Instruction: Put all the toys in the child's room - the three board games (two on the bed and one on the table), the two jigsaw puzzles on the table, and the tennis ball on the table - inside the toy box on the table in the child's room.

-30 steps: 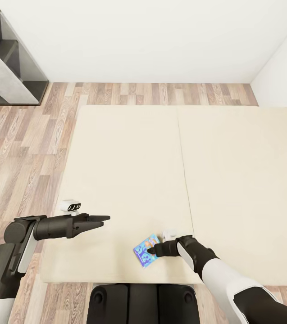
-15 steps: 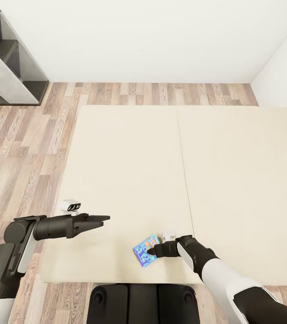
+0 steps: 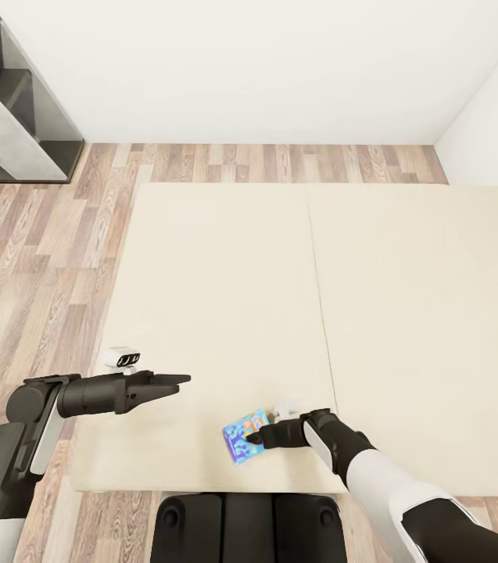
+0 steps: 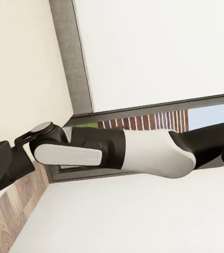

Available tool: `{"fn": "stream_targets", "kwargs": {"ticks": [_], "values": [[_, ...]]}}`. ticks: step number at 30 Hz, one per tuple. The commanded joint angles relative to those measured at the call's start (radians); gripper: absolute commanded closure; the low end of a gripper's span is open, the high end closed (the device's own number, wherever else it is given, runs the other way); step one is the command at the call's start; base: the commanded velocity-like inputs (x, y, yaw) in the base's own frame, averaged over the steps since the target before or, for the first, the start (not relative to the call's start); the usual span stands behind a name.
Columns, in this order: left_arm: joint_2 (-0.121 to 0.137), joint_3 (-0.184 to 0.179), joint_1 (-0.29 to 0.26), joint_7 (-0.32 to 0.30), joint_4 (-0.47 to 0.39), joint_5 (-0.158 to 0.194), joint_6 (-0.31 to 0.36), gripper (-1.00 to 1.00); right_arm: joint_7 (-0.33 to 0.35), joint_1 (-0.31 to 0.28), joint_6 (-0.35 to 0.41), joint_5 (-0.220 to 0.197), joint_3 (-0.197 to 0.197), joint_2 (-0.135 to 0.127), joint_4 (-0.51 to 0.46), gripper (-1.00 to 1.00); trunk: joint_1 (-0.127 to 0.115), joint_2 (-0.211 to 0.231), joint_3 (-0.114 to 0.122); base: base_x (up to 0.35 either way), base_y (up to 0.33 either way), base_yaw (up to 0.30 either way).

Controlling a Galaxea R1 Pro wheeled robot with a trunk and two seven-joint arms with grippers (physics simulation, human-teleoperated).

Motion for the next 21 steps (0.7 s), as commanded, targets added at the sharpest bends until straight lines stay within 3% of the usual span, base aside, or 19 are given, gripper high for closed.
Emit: {"fn": "stream_targets", "kwargs": {"ticks": [1,21], "values": [[0.000,0.000,0.000,-0.004,0.000,-0.001,0.011,-1.00,0.002,0.000,0.006,-0.010,0.007,0.001,-0.001,-1.00,0.001,-0.002,-0.001,0.000,0.000,0.000],[0.000,-0.001,0.000,-0.004,0.000,-0.001,0.011,-1.00,0.014,0.000,-0.001,-0.008,0.005,0.005,-0.001,-1.00,0.001,-0.002,-0.001,0.000,0.000,0.000]]}}
